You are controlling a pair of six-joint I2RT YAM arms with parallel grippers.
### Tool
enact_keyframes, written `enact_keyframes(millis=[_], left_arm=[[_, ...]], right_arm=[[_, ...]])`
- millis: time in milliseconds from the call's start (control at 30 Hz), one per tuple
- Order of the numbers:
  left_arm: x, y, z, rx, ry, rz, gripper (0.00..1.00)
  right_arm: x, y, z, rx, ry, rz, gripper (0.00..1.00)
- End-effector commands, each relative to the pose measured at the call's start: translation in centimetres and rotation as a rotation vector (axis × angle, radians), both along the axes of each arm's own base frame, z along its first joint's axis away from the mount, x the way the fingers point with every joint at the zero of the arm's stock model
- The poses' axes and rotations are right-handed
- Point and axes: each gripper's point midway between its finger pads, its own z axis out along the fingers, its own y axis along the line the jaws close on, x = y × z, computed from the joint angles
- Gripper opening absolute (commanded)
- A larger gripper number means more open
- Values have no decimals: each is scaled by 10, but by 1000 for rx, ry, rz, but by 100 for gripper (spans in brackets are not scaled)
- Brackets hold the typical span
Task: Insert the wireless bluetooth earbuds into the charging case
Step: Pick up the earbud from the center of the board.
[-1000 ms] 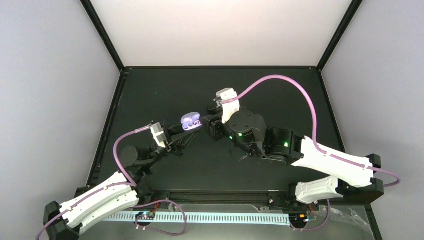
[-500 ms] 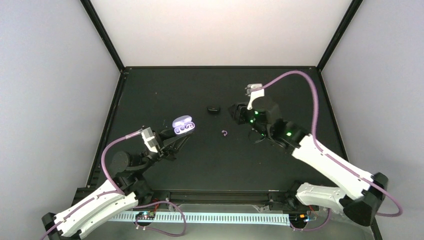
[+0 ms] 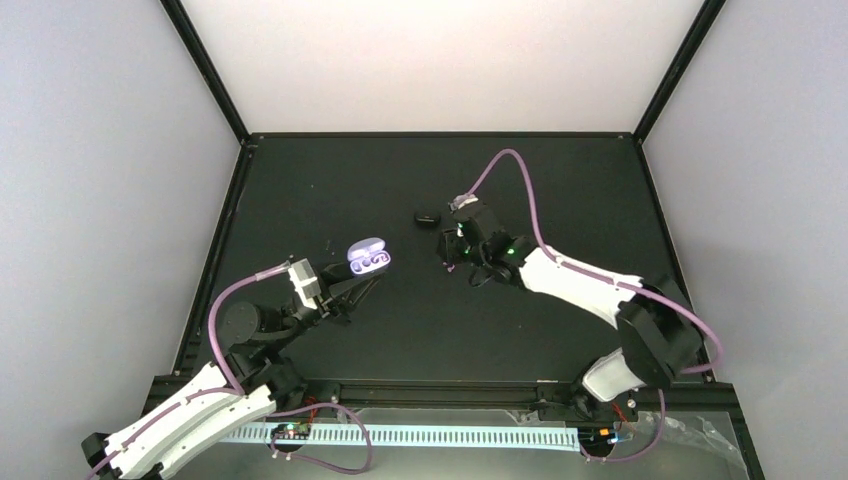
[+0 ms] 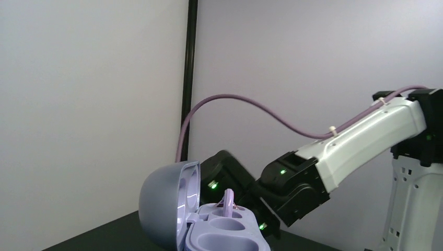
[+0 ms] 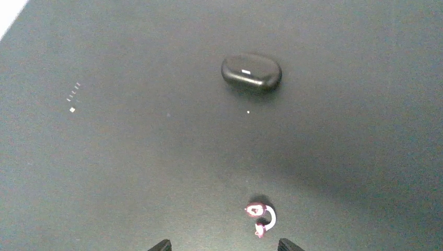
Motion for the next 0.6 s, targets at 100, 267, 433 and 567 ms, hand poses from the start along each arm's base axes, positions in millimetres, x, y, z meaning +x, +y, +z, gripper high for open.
enact_keyframes(millis=[100,267,433,567], left_arm=[[-6,1,5,17,-42,-2,2],[-7,-1,4,23,-46,-12,2],[-7,-1,3,29,-47,-12,2],[-7,-2,3,30,-48,-18,2]], right_arm=[[29,4,-34,-14,52,-16,48],[41,3,-60,-66,93,-18,39],[37,-15,-84,-111,125,-57,37],[32,-20,-98,-144,149,-49,33]])
